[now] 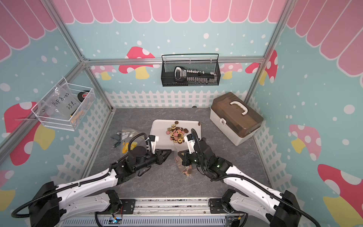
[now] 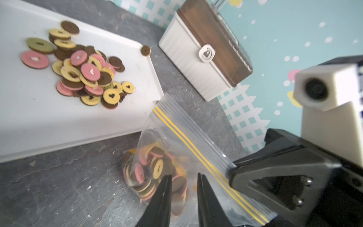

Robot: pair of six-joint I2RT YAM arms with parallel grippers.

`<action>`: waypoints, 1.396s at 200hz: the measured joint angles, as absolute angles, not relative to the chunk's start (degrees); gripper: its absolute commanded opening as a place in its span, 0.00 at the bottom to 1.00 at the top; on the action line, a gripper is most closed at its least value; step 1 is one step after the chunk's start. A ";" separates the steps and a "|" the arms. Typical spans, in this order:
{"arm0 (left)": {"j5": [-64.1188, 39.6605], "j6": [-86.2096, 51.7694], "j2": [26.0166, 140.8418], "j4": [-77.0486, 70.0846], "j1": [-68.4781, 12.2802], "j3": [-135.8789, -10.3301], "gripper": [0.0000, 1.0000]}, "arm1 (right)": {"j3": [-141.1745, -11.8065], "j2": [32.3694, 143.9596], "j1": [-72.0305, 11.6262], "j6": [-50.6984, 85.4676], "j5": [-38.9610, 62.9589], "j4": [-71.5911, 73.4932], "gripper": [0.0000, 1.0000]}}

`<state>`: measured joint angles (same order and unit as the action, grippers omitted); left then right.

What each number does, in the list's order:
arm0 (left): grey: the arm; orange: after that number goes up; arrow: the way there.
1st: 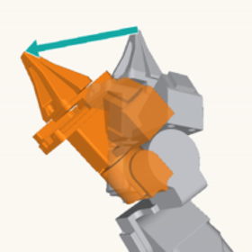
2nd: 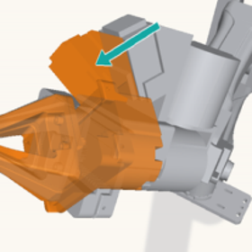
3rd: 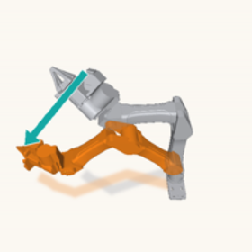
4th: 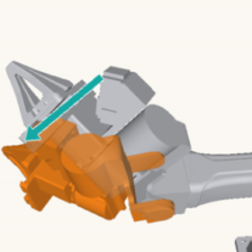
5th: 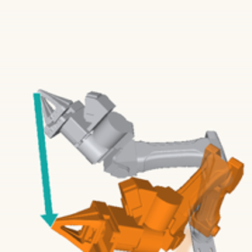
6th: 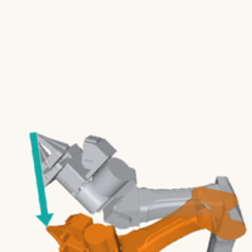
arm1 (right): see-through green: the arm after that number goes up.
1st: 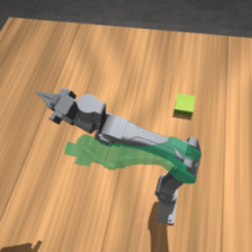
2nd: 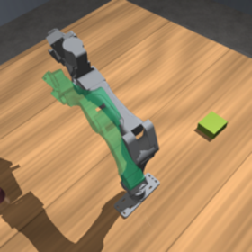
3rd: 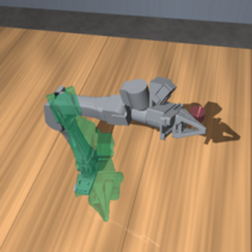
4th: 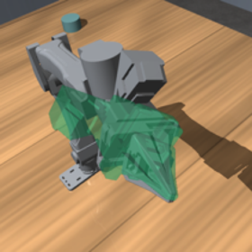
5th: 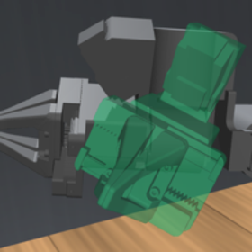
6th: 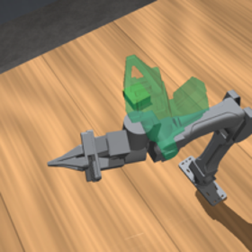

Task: Pour cookies out of the ziploc bag
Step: Move the ziploc bag to the center of the board.

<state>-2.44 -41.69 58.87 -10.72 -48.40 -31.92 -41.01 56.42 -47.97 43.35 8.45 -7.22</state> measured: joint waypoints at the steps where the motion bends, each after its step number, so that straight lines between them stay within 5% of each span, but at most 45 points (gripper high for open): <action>1: -2.33 -41.67 58.65 -10.63 -48.40 -31.92 0.26 | -41.10 56.53 -48.16 43.40 8.12 -7.11 0.00; 58: 5.74 -40.71 45.80 -4.64 -48.40 -29.78 0.25 | -41.56 60.82 -56.77 46.00 -0.97 -0.86 0.00; 133: 5.15 -40.88 52.93 -4.34 -48.40 -28.67 0.25 | -39.42 63.33 -59.40 46.78 -8.12 1.69 0.01; 190: 1.32 -41.82 63.96 -10.55 -48.40 -28.56 0.25 | -38.48 62.85 -59.42 46.81 -3.22 0.69 0.04; 245: 0.38 -41.78 61.91 -13.10 -48.40 -28.56 0.25 | -38.48 61.12 -59.72 46.74 3.81 -0.38 0.01; 279: 0.19 -41.60 60.18 -13.26 -48.40 -28.56 0.25 | -38.52 60.95 -59.75 45.41 6.39 -1.76 0.14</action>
<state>0.19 -41.60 60.18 -13.26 -48.40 -28.56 -38.52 60.95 -59.75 45.41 6.39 -1.76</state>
